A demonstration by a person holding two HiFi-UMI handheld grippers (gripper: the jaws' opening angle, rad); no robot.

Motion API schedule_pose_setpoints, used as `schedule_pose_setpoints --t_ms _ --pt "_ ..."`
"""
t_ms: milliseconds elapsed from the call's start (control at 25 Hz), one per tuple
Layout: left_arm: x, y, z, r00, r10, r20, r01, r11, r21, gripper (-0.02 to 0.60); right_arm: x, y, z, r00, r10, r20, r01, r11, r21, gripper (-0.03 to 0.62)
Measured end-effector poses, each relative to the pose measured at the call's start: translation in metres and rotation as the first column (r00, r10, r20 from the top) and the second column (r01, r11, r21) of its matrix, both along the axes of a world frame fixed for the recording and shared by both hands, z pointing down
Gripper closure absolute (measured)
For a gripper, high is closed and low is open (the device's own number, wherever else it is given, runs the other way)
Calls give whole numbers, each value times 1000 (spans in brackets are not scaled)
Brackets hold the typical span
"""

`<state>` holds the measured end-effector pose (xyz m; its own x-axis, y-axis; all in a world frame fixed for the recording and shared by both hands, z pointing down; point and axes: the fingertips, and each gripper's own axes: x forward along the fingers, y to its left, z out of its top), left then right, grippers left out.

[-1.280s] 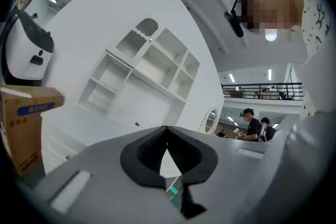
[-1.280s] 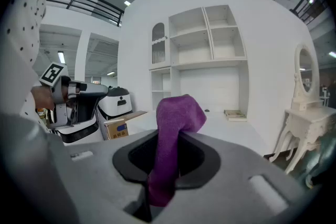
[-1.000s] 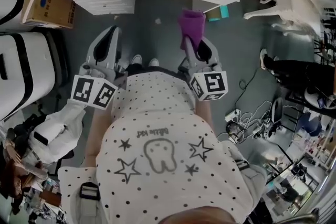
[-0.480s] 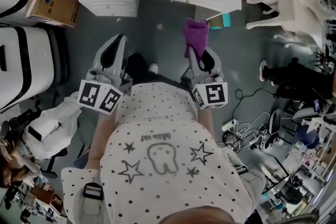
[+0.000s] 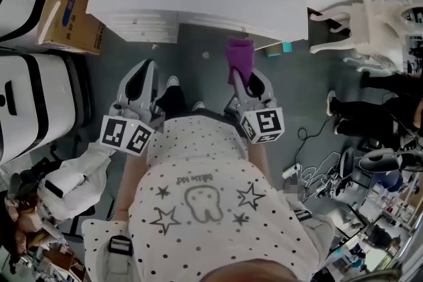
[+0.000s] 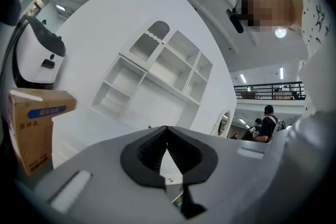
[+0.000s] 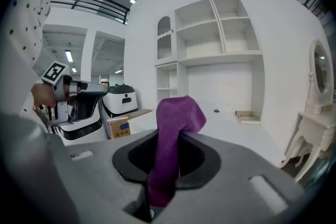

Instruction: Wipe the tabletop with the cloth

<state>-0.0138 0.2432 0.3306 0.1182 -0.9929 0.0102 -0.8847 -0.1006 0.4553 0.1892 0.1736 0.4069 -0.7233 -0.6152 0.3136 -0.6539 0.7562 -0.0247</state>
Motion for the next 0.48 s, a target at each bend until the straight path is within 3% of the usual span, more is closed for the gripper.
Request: schedule_pose_setpoints --t_ms 200,480 --pt "-44 -37 -7 999 33 36 -33 999 -1 591 -37 -41 -11 997 83 -3 -83 996 -27 519" --pt "-74 -82 18 999 38 19 -37 997 -61 591 -71 -82 2 998 44 -48 -46 997 -54 519"
